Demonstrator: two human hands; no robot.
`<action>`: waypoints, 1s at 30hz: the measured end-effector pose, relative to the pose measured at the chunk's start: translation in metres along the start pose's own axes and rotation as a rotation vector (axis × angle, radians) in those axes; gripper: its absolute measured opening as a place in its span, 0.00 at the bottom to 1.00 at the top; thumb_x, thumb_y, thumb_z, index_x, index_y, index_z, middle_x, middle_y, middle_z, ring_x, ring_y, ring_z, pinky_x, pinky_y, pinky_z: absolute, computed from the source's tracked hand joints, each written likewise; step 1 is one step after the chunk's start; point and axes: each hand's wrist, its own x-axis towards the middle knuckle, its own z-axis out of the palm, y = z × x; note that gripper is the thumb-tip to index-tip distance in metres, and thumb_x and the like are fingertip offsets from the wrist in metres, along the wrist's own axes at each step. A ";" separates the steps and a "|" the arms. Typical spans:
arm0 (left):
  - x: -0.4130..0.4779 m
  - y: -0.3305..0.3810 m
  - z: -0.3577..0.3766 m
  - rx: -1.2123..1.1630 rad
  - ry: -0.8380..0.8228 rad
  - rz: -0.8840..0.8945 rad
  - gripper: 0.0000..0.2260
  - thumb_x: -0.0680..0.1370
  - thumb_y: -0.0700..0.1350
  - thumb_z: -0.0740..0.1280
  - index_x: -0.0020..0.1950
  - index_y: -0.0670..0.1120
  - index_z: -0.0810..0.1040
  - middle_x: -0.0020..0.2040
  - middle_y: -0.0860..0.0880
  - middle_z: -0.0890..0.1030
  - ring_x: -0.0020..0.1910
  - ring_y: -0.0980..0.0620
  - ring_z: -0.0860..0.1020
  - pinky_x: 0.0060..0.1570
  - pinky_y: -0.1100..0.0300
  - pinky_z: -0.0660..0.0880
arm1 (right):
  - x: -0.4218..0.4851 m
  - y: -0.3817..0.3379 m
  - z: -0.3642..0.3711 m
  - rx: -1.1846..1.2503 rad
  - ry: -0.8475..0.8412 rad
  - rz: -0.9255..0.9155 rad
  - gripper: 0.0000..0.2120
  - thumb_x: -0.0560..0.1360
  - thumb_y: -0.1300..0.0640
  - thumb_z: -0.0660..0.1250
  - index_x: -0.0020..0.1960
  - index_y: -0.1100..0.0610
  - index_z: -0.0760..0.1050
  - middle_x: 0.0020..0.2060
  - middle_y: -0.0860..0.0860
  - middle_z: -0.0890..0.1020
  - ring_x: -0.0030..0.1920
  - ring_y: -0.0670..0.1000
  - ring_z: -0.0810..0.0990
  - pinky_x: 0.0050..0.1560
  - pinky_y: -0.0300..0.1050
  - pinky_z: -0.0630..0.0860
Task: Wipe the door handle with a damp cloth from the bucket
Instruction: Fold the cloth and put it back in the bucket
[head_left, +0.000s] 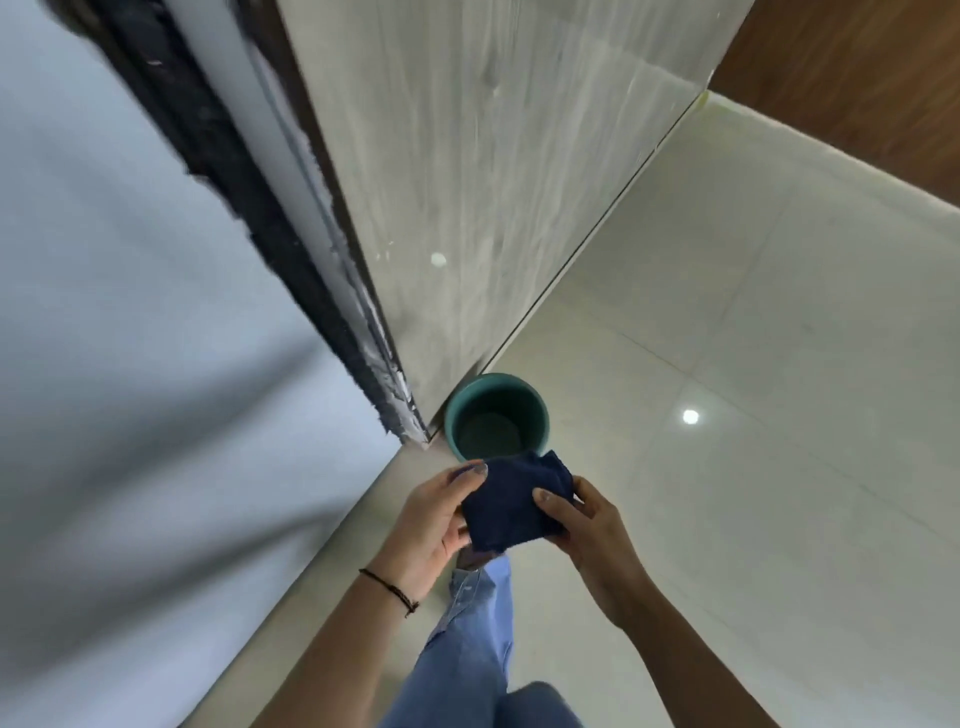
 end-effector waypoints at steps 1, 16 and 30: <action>0.020 0.002 0.004 -0.019 -0.014 -0.027 0.17 0.76 0.44 0.67 0.63 0.40 0.75 0.57 0.39 0.81 0.55 0.42 0.81 0.47 0.52 0.80 | 0.021 -0.005 -0.007 0.052 -0.031 0.034 0.20 0.70 0.60 0.74 0.60 0.59 0.75 0.55 0.57 0.84 0.56 0.58 0.83 0.58 0.57 0.79; 0.321 -0.062 -0.003 -0.068 0.580 -0.106 0.10 0.74 0.29 0.66 0.55 0.35 0.77 0.41 0.45 0.84 0.36 0.55 0.83 0.39 0.66 0.80 | 0.370 0.056 -0.068 -0.429 -0.061 0.129 0.26 0.72 0.72 0.68 0.66 0.58 0.66 0.56 0.53 0.77 0.53 0.51 0.78 0.44 0.33 0.79; 0.602 -0.236 -0.129 0.095 0.849 -0.236 0.08 0.74 0.29 0.63 0.45 0.36 0.80 0.49 0.35 0.82 0.47 0.42 0.79 0.50 0.48 0.77 | 0.626 0.303 -0.088 -0.681 -0.031 0.176 0.30 0.73 0.73 0.61 0.73 0.59 0.63 0.68 0.59 0.73 0.69 0.58 0.71 0.72 0.50 0.66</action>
